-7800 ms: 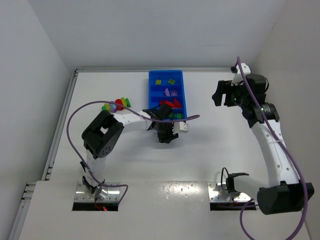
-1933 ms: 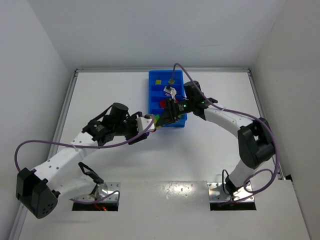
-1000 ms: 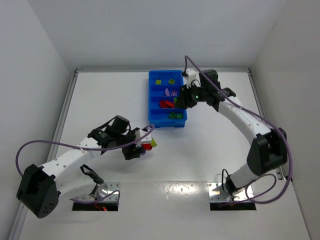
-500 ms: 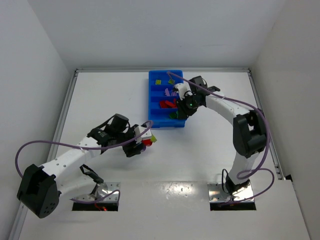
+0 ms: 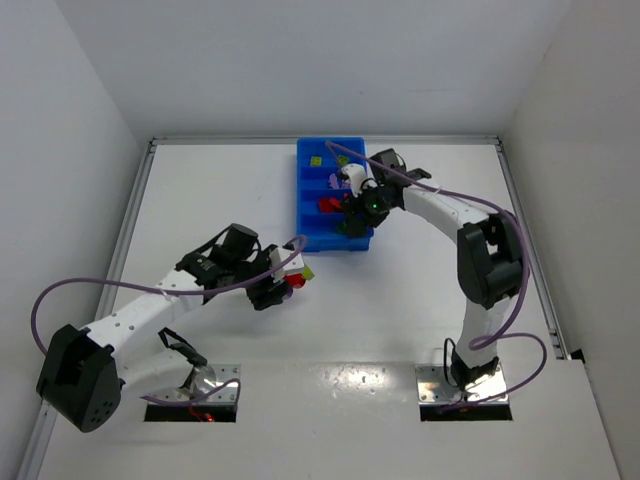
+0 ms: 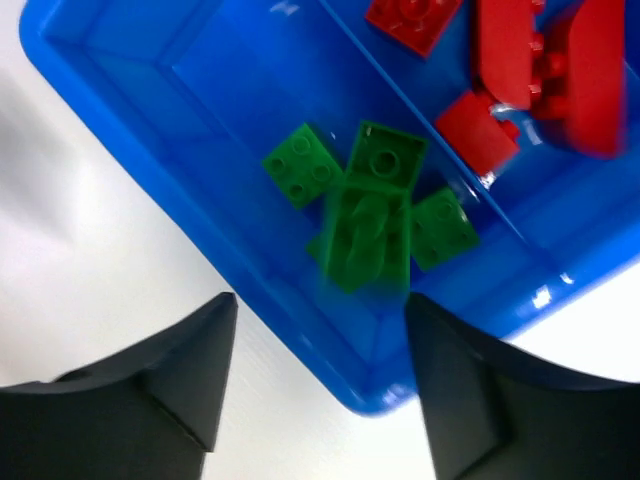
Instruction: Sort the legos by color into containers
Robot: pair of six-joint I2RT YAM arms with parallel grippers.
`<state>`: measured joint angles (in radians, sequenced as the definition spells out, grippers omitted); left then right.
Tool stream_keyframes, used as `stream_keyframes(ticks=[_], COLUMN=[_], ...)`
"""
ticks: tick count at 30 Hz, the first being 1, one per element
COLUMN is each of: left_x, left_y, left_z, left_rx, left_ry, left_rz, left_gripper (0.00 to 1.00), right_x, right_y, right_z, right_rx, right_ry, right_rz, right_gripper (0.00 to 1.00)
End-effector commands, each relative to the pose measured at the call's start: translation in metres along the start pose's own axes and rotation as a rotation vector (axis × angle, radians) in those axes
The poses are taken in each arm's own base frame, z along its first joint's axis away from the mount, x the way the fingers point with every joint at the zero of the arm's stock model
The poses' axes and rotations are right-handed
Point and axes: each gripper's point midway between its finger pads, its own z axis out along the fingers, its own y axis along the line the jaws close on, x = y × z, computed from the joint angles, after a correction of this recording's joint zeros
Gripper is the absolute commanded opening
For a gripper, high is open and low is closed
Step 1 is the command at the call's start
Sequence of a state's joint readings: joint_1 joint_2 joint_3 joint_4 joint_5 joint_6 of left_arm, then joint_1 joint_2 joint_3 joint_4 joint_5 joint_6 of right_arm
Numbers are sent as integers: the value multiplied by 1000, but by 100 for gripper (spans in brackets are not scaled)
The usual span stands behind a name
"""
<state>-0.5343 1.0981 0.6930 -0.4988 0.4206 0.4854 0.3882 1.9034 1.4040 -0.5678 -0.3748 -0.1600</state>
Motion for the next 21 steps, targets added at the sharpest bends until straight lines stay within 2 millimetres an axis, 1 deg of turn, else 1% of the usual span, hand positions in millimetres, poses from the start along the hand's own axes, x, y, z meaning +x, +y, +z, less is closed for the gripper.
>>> stream_keyframes(ticks=[1,2,3,4,7,8,9,10,11,12,13,14,15,16,17,18,19,20,21], left_x=[-24,-24,-26,-26,-29,-29,-34,-38,-39,-39,-40,-45,-45,-47,-52,-58,-59,-67,-71], left_y=[17,17,18,18,17,17,19,21,19,19,20,22,21,23,29,34,35,37,38], left_z=[-6,-6,-6,-6,-6,-6,-8,-10,-10,-10,-10,-12,-12,-12,-14,-16,-19,-21,-22], left_rx=[-52,-52,-57,-56,-50,-50,-61,-72,-63,-63,-67,-73,-72,-78,-108,-127,-140,-152,-160], left_ry=[-72,-73,-80,-80,-93,-93,-112,-129,-134,-134,-141,-149,-149,-160,-169,-183,-185,-202,-207], left_rz=[4,4,8,-3,2,-9,1,11,2,2,6,11,0,6,5,1,4,10,18], left_gripper=[30,30,30,30,30,30,30,30,30,30,30,30,30,30,30,30,30,30,30], right_x=[-12,-13,-20,-25,-39,-49,-54,-60,-62,-66,-67,-65,-64,-68,-67,-62,-66,-62,-65], right_y=[-7,-4,-1,0,16,29,39,56,68,77,90,112,121,136,146,151,160,162,162], right_z=[1,2,-2,-9,-20,-32,-38,-47,-54,-63,-72,-80,-84,-90,-90,-92,-96,-93,-92], right_rx=[44,39,33,38,-22,-87,-135,-238,-300,-359,-430,-564,-627,-716,-767,-803,-864,-894,-917], right_ry=[-20,-19,-44,-60,-119,-167,-191,-225,-237,-259,-269,-264,-258,-271,-250,-213,-226,-173,-185], right_rz=[-27,-34,-44,-40,-39,-34,-31,-6,7,23,41,111,153,158,222,290,275,381,379], right_gripper=[71,76,77,77,77,75,72,69,69,69,69,71,71,73,75,75,77,77,77])
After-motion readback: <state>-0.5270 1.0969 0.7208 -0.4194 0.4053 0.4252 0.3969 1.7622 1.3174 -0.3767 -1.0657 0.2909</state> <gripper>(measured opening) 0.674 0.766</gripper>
